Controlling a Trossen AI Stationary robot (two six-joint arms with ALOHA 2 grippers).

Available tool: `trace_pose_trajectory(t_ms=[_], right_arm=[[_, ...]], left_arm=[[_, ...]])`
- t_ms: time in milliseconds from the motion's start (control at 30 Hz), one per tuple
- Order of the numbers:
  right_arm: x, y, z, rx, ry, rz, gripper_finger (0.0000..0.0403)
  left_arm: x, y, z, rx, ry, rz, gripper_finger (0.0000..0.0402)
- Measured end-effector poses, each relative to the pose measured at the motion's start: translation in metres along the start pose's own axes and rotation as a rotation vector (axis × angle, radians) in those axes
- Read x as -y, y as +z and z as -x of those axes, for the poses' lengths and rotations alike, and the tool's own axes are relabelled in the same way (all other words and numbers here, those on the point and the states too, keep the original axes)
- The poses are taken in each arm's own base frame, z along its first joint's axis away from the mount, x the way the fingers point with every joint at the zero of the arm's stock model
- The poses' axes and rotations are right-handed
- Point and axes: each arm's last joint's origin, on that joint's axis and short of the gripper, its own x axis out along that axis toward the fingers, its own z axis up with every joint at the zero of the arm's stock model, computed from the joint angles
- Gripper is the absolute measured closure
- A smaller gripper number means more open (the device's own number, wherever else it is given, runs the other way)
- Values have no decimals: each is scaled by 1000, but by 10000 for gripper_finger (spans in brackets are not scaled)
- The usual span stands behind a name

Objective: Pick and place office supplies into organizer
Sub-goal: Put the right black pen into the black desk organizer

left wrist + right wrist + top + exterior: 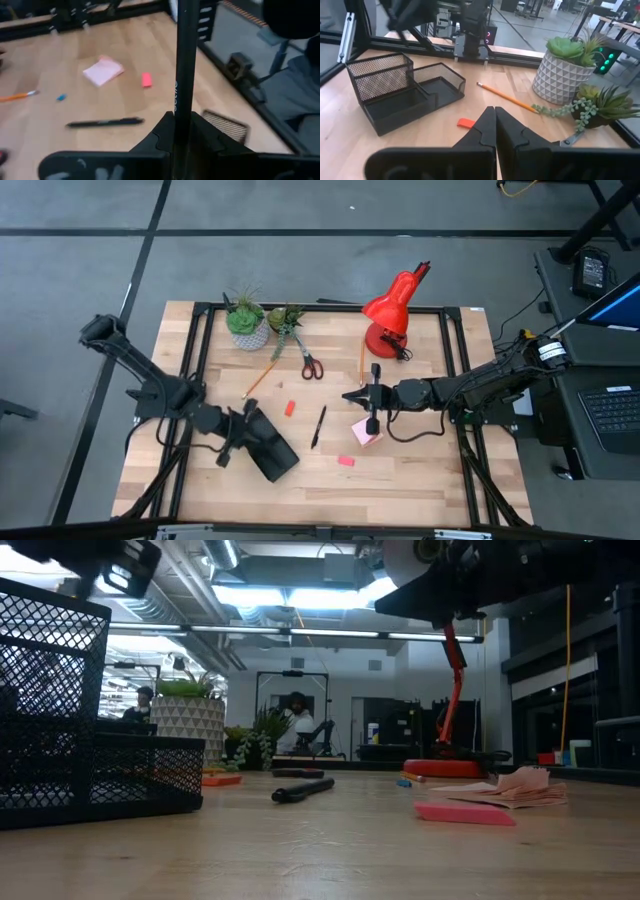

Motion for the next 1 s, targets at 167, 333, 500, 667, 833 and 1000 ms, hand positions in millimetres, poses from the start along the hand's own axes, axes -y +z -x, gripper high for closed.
trace_pose_trajectory(t_ms=[167,333,500,667,833,1000], right_arm=[[0,0,0,-1,0,-79,402],[-4,-4,-2,-20,9,-161,402],[-13,-17,-10,-53,10,-198,402],[-18,-24,-22,-2,-9,-223,402],[-21,-30,-29,32,-3,-236,402],[-22,-30,-31,48,-1,-243,402]], left_arm=[[14,-2,-3,8,-38,-41,377],[23,-9,-10,-37,-40,-91,377],[25,-14,-17,-60,-41,-145,377],[28,-13,-22,-36,-66,-179,377],[28,-13,-23,-33,-67,-173,377],[28,-14,-24,-25,-66,-174,377]])
